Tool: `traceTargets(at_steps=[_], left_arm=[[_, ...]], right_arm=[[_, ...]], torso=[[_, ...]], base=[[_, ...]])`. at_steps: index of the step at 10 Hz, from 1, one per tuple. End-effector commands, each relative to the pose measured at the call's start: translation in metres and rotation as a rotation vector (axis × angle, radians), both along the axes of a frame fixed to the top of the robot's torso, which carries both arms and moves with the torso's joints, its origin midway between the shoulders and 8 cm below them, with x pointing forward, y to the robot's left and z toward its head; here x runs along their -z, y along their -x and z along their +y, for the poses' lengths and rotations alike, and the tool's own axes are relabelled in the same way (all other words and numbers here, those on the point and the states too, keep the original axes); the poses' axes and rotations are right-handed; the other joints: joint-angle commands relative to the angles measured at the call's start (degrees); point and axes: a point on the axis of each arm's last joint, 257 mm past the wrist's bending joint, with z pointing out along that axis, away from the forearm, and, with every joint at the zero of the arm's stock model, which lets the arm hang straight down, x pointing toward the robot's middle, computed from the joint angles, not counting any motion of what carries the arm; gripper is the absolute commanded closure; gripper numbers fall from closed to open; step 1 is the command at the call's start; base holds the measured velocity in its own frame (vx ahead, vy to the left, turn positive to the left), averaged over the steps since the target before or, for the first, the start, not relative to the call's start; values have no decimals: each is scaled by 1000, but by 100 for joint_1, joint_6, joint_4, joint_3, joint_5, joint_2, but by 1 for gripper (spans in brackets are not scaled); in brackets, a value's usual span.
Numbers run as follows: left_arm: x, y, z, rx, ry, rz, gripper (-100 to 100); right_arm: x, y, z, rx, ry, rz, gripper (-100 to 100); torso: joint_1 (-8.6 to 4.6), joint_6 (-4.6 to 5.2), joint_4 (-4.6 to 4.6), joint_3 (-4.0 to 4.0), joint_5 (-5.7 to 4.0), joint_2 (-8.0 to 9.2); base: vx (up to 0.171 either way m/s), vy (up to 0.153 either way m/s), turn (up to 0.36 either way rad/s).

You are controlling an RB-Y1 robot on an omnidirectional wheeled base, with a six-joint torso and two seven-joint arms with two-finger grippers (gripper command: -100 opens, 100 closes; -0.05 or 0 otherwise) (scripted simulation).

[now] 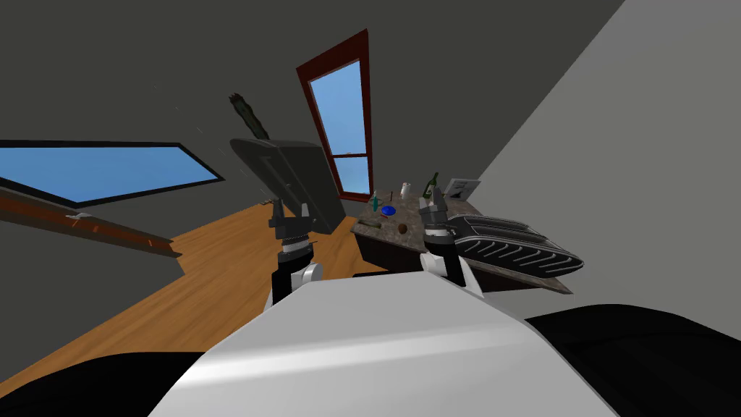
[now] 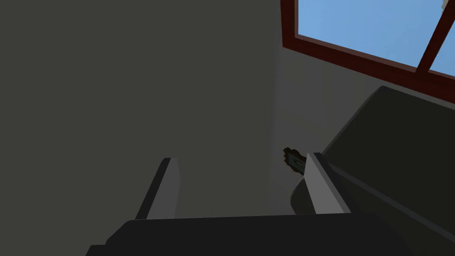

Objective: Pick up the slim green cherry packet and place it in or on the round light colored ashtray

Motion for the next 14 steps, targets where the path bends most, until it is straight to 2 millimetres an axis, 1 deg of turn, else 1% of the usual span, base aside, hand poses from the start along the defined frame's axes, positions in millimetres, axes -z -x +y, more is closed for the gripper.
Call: traceTargets(at_steps=[1, 3, 4, 6, 7, 9, 10, 12, 13, 14], left_arm=[[0, 0, 0, 0, 0, 0, 0], [0, 0, 0, 0, 0, 0, 0], [0, 0, 0, 0, 0, 0, 0], [0, 0, 0, 0, 0, 0, 0], [0, 0, 0, 0, 0, 0, 0], [0, 0, 0, 0, 0, 0, 0], [0, 0, 0, 0, 0, 0, 0], [0, 0, 0, 0, 0, 0, 0], [0, 0, 0, 0, 0, 0, 0], [0, 0, 0, 0, 0, 0, 0]], right_arm=[[7, -1, 3, -5, 63, 19, -100], [15, -2, 7, -10, 141, 42, -100], [21, -3, 9, -13, 189, 56, -100], [32, -3, 11, -16, 285, 83, -100], [33, -3, 12, -22, 297, 85, -100], [46, -3, 13, -28, 404, 114, -100], [47, -3, 15, -36, 420, 115, -100], [61, -2, 16, -44, 534, 144, -100], [62, -2, 18, -55, 555, 146, -100], [70, -1, 17, -60, 613, 160, -100]], torso=[[0, 0, 0, 0, 0, 0], [55, -1, 5, 14, 12, 25], [57, -1, 6, 14, 13, 24], [66, -1, 2, 3, 15, 5], [72, -2, -1, -3, 16, -5], [44, -1, 0, 0, 11, 0], [50, -1, -1, -2, 12, -4], [59, -1, -1, -3, 13, -5], [73, -2, -2, -6, 17, -10], [56, 0, -2, -4, 15, -6]], base=[[-36, 111, 40], [-70, 156, 45], [-25, 163, 67], [15, 184, 82], [17, 130, 14], [10, 125, 83], [12, 119, 34], [29, 185, 101], [23, 143, 22], [31, 140, 72]])
